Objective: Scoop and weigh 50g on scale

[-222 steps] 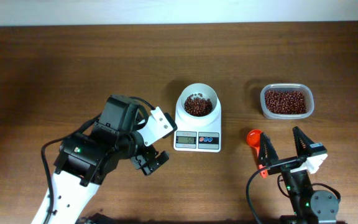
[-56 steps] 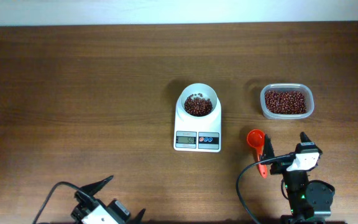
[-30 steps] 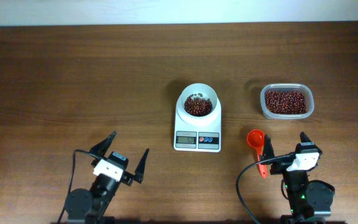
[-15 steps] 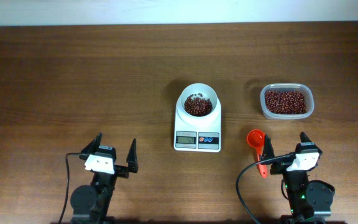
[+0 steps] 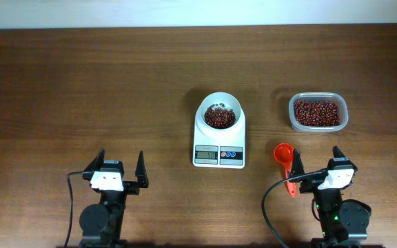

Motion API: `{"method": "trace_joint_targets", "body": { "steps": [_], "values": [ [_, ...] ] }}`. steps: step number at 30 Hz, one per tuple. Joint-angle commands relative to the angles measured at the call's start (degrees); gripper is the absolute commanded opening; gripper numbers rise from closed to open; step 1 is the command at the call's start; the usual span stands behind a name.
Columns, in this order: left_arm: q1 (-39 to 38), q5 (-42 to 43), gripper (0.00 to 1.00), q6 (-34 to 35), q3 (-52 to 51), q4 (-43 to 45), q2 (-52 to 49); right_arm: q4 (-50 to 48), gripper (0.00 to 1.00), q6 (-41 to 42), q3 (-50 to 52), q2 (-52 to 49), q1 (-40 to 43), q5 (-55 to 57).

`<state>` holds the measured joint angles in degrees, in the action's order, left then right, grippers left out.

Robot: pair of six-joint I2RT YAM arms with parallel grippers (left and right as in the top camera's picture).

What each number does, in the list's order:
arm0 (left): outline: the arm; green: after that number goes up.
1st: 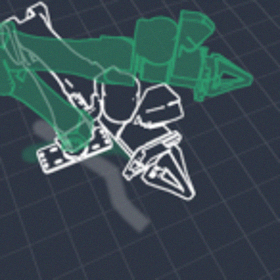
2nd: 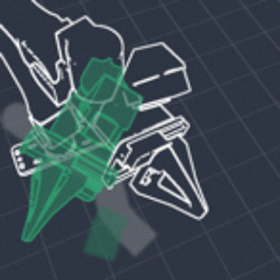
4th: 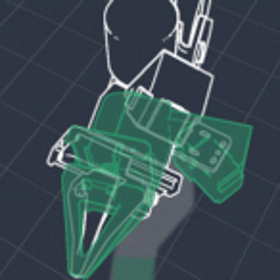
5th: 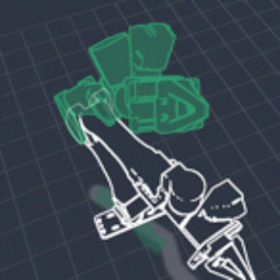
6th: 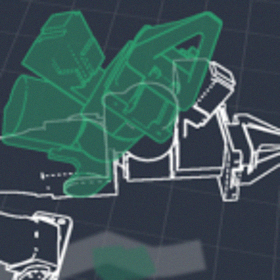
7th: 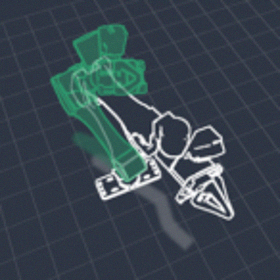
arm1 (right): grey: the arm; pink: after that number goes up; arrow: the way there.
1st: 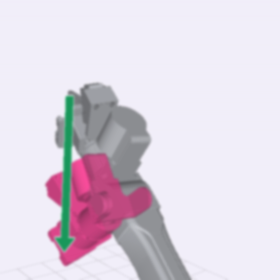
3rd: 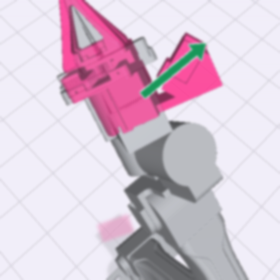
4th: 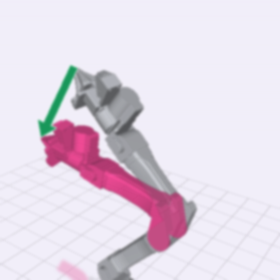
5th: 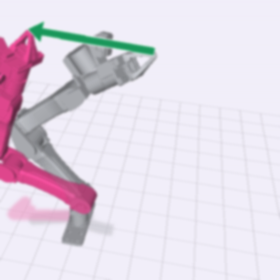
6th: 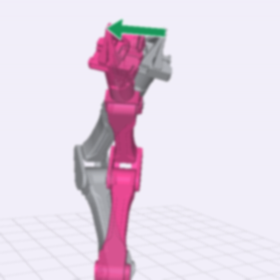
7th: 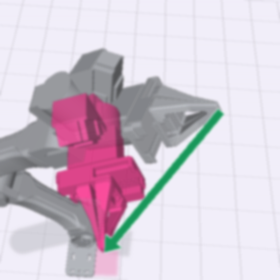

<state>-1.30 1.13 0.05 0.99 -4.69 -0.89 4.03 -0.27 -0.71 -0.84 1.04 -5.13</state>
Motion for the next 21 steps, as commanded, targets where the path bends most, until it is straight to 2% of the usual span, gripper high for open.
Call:
{"method": "trace_joint_targets", "body": {
  "steps": [1, 21],
  "values": [
    [0.3, -0.7, 0.99, 0.0, -0.5, -0.1, 0.6, 0.2, 0.99, -0.4, 0.4, 0.6, -0.3, 0.7],
    [0.3, -0.9, 0.99, 0.0, -0.5, 0.0, 0.6, 0.2, 0.99, -0.4, 0.4, 0.6, -0.3, 0.7]
  ]
}}
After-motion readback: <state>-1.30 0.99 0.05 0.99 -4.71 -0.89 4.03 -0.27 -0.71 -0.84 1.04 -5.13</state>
